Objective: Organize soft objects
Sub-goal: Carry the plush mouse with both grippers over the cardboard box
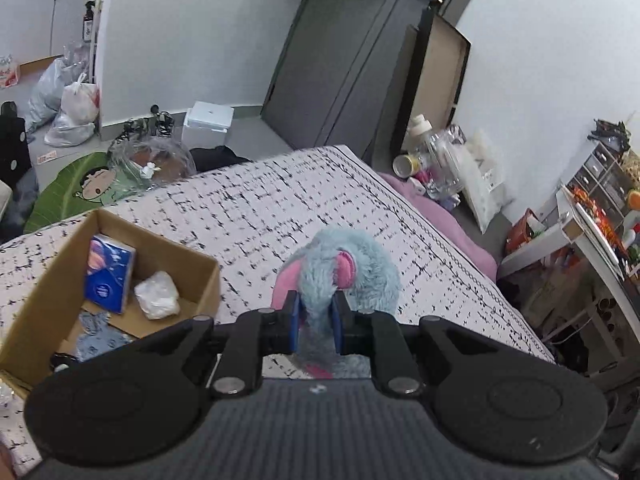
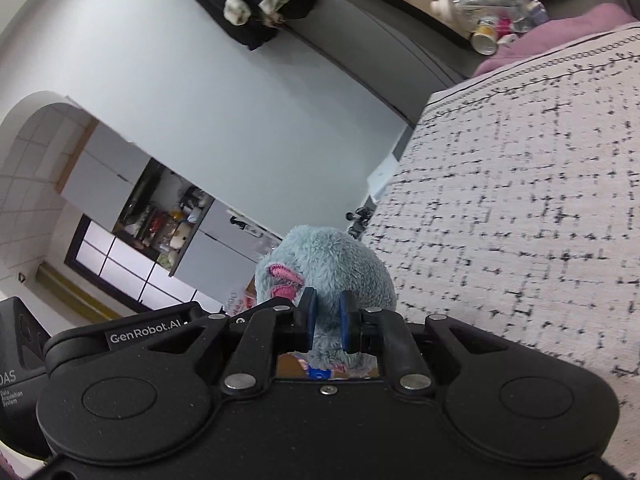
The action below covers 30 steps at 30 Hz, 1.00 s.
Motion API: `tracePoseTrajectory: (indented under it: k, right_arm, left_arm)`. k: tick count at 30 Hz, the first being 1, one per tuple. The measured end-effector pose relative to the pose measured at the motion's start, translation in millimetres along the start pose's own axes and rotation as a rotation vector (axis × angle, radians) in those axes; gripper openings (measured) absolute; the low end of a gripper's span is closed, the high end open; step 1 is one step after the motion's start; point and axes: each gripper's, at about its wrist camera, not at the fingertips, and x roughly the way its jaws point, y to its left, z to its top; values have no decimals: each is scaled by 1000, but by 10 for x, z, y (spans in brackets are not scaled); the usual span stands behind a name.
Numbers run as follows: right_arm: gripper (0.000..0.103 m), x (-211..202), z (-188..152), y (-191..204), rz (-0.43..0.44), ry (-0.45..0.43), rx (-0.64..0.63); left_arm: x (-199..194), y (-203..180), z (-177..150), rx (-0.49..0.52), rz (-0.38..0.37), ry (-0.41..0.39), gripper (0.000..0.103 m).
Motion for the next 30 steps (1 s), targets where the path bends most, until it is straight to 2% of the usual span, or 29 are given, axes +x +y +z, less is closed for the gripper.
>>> tracePoseTrajectory:
  k: [12,30]
  right_arm:
    - [13,194,-223,345,37,18,-93]
    - [13,581,-587,526,-26,104,-176]
  left_arm:
    - [-259,406,53,-51,27,-19,15]
    - [-118,1071,-38,-155,33,24,14]
